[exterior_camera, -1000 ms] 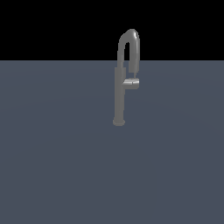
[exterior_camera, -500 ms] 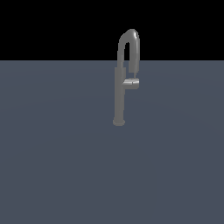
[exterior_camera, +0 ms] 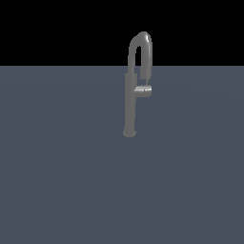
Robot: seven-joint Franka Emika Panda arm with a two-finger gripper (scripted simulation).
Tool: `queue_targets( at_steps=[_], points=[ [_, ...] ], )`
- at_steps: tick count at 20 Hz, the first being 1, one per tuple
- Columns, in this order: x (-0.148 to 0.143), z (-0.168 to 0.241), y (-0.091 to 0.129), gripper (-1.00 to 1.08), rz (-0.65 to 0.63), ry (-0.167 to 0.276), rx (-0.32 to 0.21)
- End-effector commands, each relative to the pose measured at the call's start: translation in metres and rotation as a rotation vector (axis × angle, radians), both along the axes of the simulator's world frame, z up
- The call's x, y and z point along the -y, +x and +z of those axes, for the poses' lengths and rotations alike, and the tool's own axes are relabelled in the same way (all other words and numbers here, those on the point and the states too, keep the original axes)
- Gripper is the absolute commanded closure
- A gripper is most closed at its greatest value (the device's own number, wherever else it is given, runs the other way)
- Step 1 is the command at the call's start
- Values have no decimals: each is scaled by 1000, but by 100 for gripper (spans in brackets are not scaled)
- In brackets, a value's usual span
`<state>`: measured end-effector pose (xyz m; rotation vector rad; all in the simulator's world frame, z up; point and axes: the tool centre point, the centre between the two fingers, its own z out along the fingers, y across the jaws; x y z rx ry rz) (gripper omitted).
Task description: Turn on the faucet by rotating a designated handle.
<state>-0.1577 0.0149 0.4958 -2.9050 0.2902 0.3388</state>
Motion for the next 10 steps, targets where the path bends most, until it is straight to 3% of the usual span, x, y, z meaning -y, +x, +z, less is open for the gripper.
queue_targets(
  at_steps=[1,10],
  points=[
    [1,-2,14,108,-32,31,-37],
    [10,-12,65,108,-148,145,-169]
  ],
)
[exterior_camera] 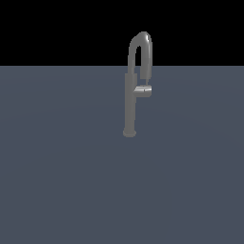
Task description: Turn on the faucet by rotating a designated handle.
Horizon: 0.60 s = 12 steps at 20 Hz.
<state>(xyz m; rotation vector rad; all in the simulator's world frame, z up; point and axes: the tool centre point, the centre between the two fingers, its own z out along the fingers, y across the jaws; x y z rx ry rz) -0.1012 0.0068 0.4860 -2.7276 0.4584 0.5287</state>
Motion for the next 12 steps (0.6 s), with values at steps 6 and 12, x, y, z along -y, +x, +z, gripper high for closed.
queue_targets(
  at_steps=[6,12],
  points=[
    [10,-14,41,108,-98,97,-112],
    [20,-29,72,108,-177,177,-203]
  ],
)
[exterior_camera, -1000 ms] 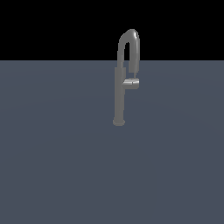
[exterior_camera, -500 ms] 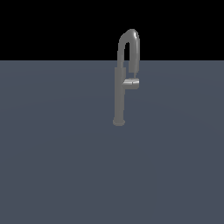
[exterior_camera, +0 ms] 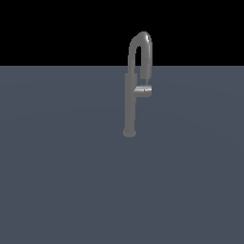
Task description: Turn on the faucet by rotating a designated handle.
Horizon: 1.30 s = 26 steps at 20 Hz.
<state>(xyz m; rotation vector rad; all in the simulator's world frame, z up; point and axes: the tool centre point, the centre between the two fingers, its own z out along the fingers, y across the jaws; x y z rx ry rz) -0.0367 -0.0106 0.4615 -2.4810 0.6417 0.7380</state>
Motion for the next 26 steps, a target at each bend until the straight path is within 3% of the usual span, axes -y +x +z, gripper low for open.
queue_targets(
  at_steps=[1,26],
  points=[
    [5,-7,13,108,-33,34,-39],
    [59,-121,118,108,-409,412,-467]
  ],
)
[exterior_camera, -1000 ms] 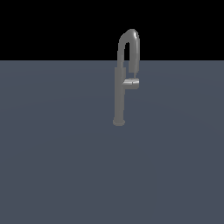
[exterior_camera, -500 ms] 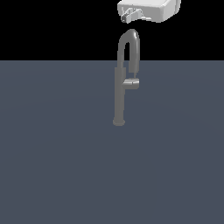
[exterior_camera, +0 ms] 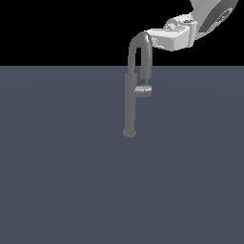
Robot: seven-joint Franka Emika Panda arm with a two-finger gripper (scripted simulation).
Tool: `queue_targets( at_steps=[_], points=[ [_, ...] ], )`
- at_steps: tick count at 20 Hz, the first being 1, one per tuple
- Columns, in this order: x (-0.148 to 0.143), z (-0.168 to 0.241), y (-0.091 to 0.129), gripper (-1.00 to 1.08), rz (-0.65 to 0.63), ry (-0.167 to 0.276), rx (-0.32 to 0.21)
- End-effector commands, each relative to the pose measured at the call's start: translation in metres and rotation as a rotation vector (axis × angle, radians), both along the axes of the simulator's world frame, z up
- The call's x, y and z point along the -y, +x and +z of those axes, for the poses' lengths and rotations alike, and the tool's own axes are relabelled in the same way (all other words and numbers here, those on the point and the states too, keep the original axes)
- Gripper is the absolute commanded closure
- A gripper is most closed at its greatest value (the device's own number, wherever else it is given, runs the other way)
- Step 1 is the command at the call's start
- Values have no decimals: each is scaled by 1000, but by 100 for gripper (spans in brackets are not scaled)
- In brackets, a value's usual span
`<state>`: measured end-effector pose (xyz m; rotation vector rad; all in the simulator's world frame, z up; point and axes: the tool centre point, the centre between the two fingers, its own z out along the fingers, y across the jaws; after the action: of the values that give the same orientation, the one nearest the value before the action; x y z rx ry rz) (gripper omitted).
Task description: Turn on the faucet by rotating a designated handle.
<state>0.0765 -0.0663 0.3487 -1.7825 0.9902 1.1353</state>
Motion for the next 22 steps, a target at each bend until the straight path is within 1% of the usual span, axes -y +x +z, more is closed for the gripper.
queue_targets(
  at_steps=[1,7,13,17,22],
  points=[
    [5,-14,7,108,-38,39,-44],
    [14,-49,21,108,-128,125,-144],
    [20,-83,29,108,-210,201,-234],
    [21,-97,31,108,-241,230,-268],
    [21,-100,31,108,-248,237,-276]
  ],
)
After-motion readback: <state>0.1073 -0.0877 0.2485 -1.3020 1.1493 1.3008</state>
